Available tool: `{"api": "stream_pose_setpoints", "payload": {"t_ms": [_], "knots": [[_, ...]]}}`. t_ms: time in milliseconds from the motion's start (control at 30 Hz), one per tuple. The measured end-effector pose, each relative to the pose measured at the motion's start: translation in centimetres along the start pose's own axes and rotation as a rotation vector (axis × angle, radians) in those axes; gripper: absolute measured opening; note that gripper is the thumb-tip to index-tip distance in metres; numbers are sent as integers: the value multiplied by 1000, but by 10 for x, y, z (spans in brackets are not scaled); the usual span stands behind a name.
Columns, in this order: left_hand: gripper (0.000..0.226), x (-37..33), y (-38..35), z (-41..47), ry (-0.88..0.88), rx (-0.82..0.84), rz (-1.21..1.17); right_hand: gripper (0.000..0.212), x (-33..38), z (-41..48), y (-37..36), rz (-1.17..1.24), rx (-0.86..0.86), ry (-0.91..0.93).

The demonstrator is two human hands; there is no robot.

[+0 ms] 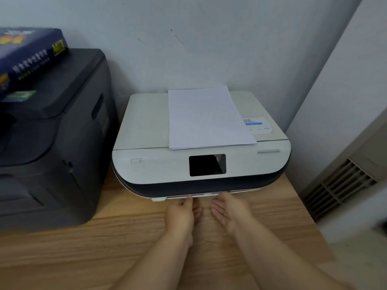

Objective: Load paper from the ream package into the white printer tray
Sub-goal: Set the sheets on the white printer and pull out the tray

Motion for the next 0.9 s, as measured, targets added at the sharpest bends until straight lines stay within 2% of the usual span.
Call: {"api": "stream_pose_setpoints", "payload": {"t_ms": [100,267,367,467,600,767,900], "knots": [[21,1,-2,-2,82,10,-121,12,4,5,1,-9,-41,-20],[15,1,0,-3,174,-20,-196,30,2,11,7,-47,-56,-51],[18,0,6,0,154,-50,-142,27,5,10,13,-35,-60,-35],[22,-6,20,2,114,-118,-136,30,15,17,31,3,-133,21],[12,-18,43,9,69,-171,-121,24,30,26,57,-43,-204,64],[15,-25,60,19,17,-202,41,12,48,40,81,-138,-270,98],[15,-33,70,23,-156,-280,383,10,56,47,88,-301,-256,126]]}}
Point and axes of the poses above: each hand's wrist, its own z-axis towards the middle knuckle, its own y-axis out of the back of the hand, x = y × z, the point moved 3 cm from there along z, towards the middle knuckle, and after that the axes turned 6 degrees about y, right-handed, at the moved point
